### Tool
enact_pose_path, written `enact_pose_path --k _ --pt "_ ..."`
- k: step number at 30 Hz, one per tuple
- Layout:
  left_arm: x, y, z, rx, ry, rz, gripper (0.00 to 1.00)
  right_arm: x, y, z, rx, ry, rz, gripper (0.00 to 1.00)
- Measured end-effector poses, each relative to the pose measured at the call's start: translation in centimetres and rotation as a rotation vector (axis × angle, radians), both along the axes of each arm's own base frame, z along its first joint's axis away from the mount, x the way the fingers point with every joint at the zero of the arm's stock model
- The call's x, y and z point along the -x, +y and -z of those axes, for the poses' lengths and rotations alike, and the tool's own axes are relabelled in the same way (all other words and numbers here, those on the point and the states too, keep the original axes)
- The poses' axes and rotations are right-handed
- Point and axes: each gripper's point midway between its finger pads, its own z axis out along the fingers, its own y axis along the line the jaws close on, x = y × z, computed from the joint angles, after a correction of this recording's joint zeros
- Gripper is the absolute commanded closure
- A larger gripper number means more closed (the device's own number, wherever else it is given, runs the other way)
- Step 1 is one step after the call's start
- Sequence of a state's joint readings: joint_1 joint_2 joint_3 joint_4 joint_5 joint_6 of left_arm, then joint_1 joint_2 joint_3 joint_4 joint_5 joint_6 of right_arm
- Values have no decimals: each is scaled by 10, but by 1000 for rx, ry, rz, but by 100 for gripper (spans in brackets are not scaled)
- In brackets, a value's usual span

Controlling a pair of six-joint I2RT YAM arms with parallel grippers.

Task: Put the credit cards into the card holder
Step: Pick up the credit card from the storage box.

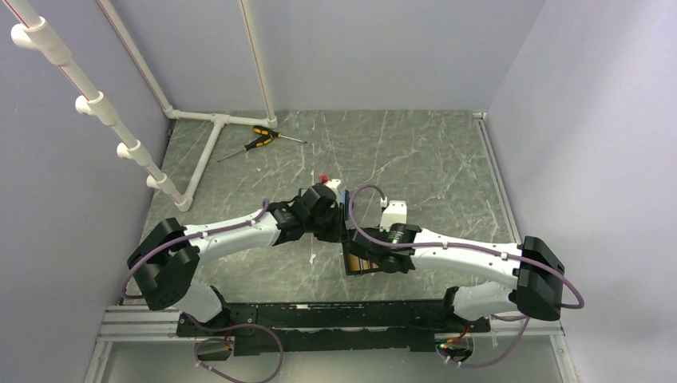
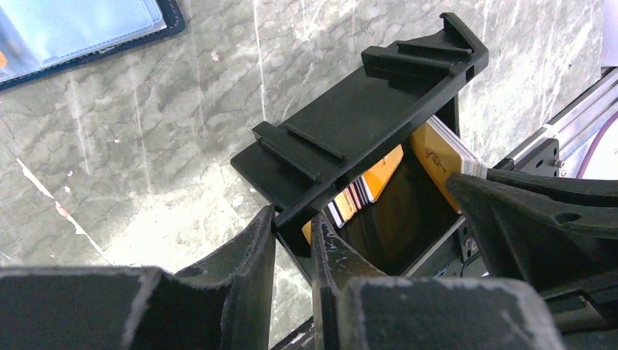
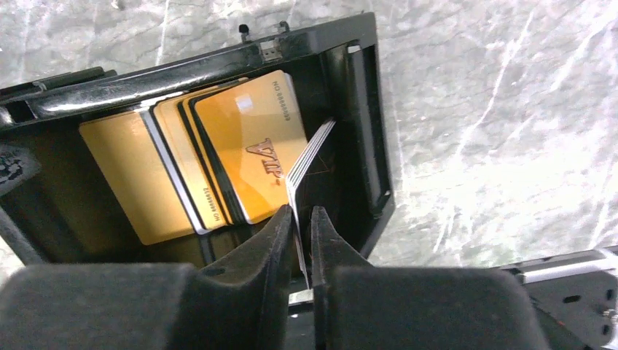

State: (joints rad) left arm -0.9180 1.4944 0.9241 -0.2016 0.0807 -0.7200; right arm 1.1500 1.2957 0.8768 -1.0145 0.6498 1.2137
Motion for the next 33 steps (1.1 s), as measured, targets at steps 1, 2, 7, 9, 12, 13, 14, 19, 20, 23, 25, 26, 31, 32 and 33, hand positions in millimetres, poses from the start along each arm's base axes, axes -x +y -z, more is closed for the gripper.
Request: enact_pose_path --k 1,2,7,9,12,13,14,19,20,23,25,26,31,32,33 --pt "0 0 0 -2 2 0 100 0 -1 -1 9 -1 -2 96" --pt "0 0 0 -4 4 0 100 0 -3 -3 23 -3 -9 100" --pt "-1 -1 2 -18 16 1 100 -3 -12 -9 76 4 -49 100" --pt "-1 -3 2 -17 22 5 100 -4 -12 -10 80 12 -75 100" --pt "2 -3 5 -24 42 16 100 -10 -12 -17 54 18 -112 100" --pt "4 -3 7 -27 51 18 100 -13 -12 -19 40 17 -121 100" --pt "4 -3 8 -28 58 20 100 -15 -12 -22 25 16 -130 100" --pt "6 -1 13 -32 97 20 100 -20 -11 -35 -62 26 -175 100" --pt "6 0 14 -30 105 18 100 -20 -9 -37 -91 34 -187 100" --pt "6 1 16 -26 127 12 100 -21 -3 -48 -198 37 -220 100" --pt "5 1 17 -23 138 10 100 -21 2 -54 -272 32 -240 100" --pt "6 1 17 -20 141 12 100 -20 5 -56 -312 32 -251 100" --pt "6 0 17 -10 140 16 100 -16 18 -47 -451 66 -294 100" --pt "7 0 18 -9 141 16 100 -15 20 -44 -468 77 -301 100" --pt "7 0 19 -9 143 16 100 -14 22 -39 -484 91 -305 100"
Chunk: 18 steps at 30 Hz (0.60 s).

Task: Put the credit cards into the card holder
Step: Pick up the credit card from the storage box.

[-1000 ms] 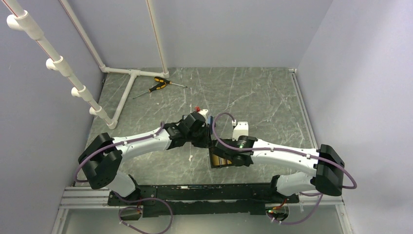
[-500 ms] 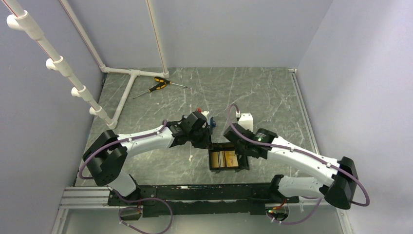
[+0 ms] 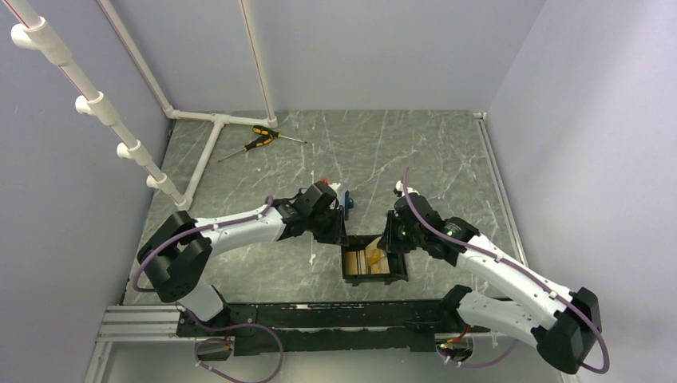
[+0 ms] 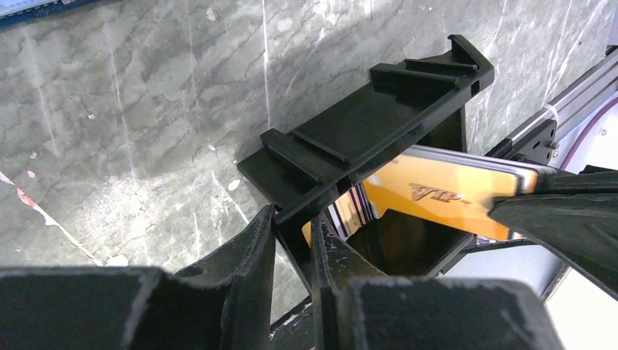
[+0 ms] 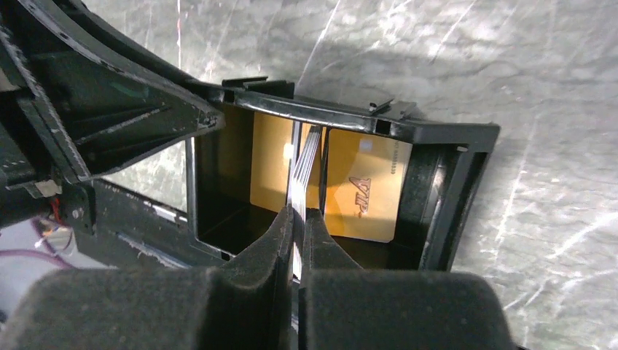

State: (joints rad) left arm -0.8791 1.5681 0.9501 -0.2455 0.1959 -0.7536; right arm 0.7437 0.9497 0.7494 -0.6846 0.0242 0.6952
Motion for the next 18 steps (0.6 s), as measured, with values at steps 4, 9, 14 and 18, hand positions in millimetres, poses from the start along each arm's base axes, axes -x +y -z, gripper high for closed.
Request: enact_pose_path --k 4,9,14,18 --pt "1 0 1 -1 3 1 100 4 3 13 -40 42 -20 100" --pt "2 0 1 2 7 6 100 3 2 15 -74 60 -27 100" --pt "3 0 1 3 7 13 72 2 0 15 -72 56 -46 100" --pt "5 3 3 -12 2 34 48 6 -3 17 -60 69 -56 100"
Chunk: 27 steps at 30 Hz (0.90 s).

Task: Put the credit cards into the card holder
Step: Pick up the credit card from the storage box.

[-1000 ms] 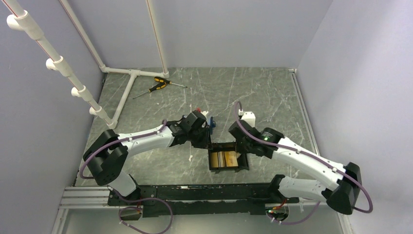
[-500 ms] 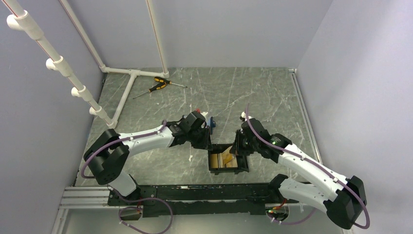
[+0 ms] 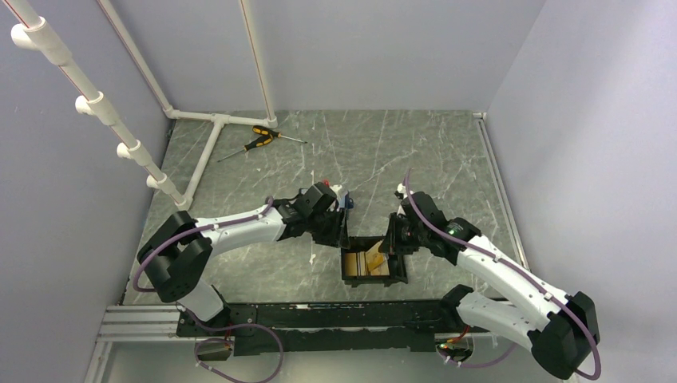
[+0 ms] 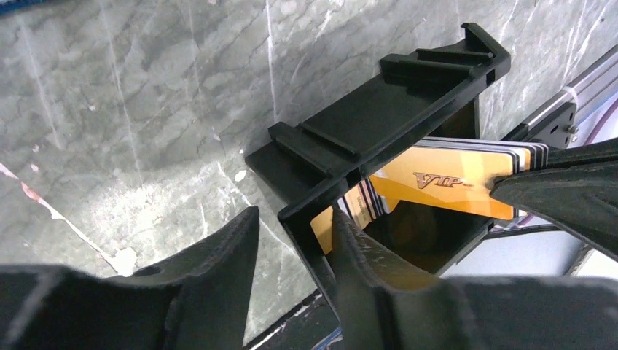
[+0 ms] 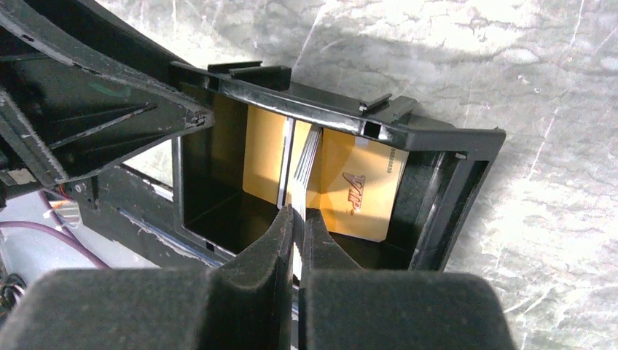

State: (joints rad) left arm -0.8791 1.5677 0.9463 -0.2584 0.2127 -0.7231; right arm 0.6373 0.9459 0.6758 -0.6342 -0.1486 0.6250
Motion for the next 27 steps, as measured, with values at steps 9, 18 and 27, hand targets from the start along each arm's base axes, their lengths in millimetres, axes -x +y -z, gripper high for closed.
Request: enact_pose_path --k 9,18,27 --pt "-8 14 -19 19 -56 24 2 3 -1 -7 -5 26 -19 100" --pt "-17 18 -85 160 -334 121 1 2 1 -15 -81 72 -20 100" --pt "14 -16 -96 186 -617 479 1 -5 9 -31 -209 85 -28 100"
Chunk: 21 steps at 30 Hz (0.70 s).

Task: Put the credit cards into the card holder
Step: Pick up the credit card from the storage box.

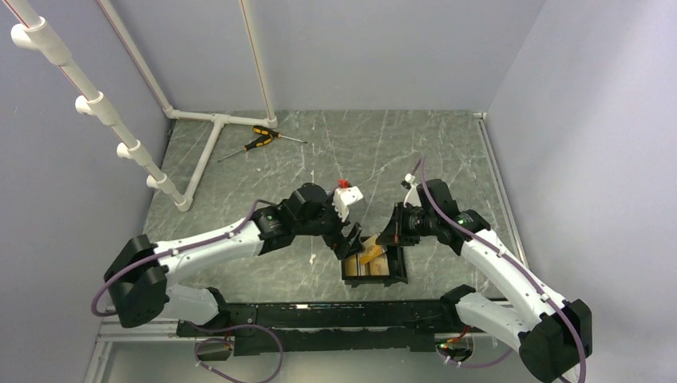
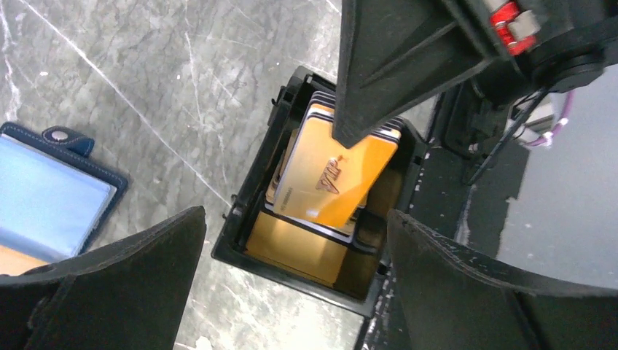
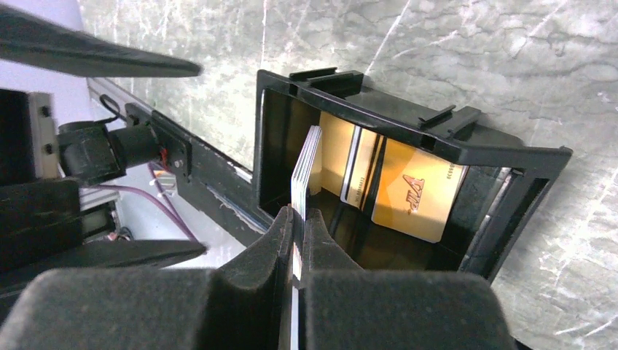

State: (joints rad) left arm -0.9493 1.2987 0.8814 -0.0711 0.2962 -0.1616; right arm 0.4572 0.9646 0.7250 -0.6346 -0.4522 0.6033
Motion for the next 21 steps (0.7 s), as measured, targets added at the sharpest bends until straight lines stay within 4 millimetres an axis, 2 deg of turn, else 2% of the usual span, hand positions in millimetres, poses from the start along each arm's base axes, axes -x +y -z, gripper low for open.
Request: enact_pose_path --k 4,12,21 --pt "-2 -14 17 -37 -45 48 1 0 2 -4 -28 1 -5 100" --pt "2 -38 33 -34 -100 99 0 3 6 -12 -70 -2 -15 100" --pt "11 -45 40 -21 -75 160 1 7 3 -5 -63 25 -8 100"
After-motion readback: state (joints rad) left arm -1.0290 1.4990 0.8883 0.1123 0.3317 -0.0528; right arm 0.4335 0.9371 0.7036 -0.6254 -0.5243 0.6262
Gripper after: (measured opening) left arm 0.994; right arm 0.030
